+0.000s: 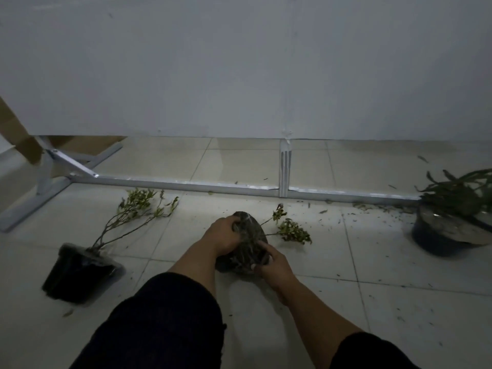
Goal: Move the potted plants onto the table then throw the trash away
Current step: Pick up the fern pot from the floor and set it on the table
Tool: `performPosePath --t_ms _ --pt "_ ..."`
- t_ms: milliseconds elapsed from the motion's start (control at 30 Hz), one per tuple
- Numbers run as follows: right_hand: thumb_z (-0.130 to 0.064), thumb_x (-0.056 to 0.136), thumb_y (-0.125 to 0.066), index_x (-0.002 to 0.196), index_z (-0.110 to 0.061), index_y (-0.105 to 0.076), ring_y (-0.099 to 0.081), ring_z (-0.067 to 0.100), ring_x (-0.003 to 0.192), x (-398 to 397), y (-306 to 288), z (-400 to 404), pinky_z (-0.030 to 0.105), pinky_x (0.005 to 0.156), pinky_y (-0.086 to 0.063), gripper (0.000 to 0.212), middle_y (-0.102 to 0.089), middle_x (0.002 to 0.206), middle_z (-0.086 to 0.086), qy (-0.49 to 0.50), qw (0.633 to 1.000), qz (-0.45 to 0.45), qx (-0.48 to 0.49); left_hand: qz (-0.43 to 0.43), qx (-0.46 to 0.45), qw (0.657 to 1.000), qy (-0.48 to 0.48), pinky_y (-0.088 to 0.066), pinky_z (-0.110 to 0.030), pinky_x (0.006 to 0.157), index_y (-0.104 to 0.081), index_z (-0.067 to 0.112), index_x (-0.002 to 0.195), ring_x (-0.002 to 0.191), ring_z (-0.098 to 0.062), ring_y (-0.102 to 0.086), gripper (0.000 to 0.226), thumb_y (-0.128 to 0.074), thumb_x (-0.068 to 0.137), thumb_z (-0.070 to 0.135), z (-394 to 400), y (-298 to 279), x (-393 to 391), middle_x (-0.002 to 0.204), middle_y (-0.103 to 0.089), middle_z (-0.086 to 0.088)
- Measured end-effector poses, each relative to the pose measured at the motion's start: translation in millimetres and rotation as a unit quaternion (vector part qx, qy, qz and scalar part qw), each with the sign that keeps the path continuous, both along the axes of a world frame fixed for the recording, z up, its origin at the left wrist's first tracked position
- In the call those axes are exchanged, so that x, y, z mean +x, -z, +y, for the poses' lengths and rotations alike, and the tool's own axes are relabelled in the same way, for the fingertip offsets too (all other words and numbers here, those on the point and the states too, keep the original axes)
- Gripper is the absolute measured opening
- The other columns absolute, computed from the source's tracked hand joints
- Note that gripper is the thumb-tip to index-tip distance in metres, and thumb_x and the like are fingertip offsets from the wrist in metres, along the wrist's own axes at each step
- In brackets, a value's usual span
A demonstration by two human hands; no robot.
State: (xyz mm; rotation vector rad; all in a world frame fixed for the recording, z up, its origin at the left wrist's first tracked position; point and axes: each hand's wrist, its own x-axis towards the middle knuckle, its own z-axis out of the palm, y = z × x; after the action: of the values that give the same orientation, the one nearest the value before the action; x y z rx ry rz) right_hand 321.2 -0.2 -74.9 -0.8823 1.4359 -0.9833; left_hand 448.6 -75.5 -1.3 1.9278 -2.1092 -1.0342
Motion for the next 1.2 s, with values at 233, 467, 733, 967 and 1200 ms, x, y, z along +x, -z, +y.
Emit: performPosePath --t_ms 233,467,733,967,1200 --pt "-0.007 0.076 -0.072 0.136 -0.020 -0.051 -0.039 0.028 0.135 -90.9 -14.8 12.6 0.030 0.112 -0.031 0.065 -0.035 0.148 0.012 0.073 0.971 0.221 -0.059 0.079 -0.009 0.996 0.048 -0.046 -0.024 0.077 -0.060 0.011 0.120 0.094 -0.023 -0.059 0.042 -0.066 0.079 0.015 16.8 3.0 -86.2 0.117 -0.063 -0.015" --pt "-0.029 0.075 -0.076 0.140 -0.024 -0.044 -0.039 0.029 0.135 -172.2 -15.4 36.5 0.031 0.112 -0.030 0.073 -0.029 0.153 0.008 0.060 0.937 0.342 -0.042 0.103 0.029 0.991 0.075 -0.042 -0.020 0.079 -0.052 0.011 0.128 0.106 -0.024 -0.061 0.060 -0.076 0.074 0.022 47.5 26.8 -158.3 0.124 -0.061 -0.012" --pt "-0.061 0.075 -0.056 0.148 -0.033 -0.024 -0.018 0.035 0.142 -208.0 -11.8 45.2 0.045 0.113 -0.029 0.084 -0.010 0.160 0.005 -0.018 0.903 0.429 -0.001 0.089 -0.001 0.991 0.103 -0.039 -0.020 0.092 -0.038 0.015 0.141 0.125 -0.028 -0.052 0.085 -0.083 0.070 0.026 50.4 38.4 -192.2 0.138 -0.052 -0.011" --pt "-0.053 0.096 -0.031 0.149 -0.038 -0.015 0.007 0.031 0.148 -238.2 -2.8 39.0 0.054 0.119 -0.005 0.057 0.007 0.162 -0.001 -0.055 0.850 0.520 0.064 0.007 -0.118 0.981 0.154 -0.044 -0.042 0.103 -0.046 0.025 0.139 0.126 -0.032 -0.045 0.081 -0.070 0.069 0.057 39.4 57.6 -228.7 0.154 -0.032 -0.003" --pt "-0.054 0.093 -0.039 0.145 -0.047 -0.021 -0.002 0.034 0.147 -273.9 -1.9 22.1 0.055 0.117 -0.012 0.055 0.002 0.162 -0.007 -0.072 0.861 0.500 0.056 -0.076 -0.133 0.974 0.168 -0.013 -0.049 0.118 -0.029 0.043 0.145 0.148 -0.036 0.002 0.089 -0.027 0.064 0.079 28.7 68.0 -236.6 0.163 -0.007 0.000"
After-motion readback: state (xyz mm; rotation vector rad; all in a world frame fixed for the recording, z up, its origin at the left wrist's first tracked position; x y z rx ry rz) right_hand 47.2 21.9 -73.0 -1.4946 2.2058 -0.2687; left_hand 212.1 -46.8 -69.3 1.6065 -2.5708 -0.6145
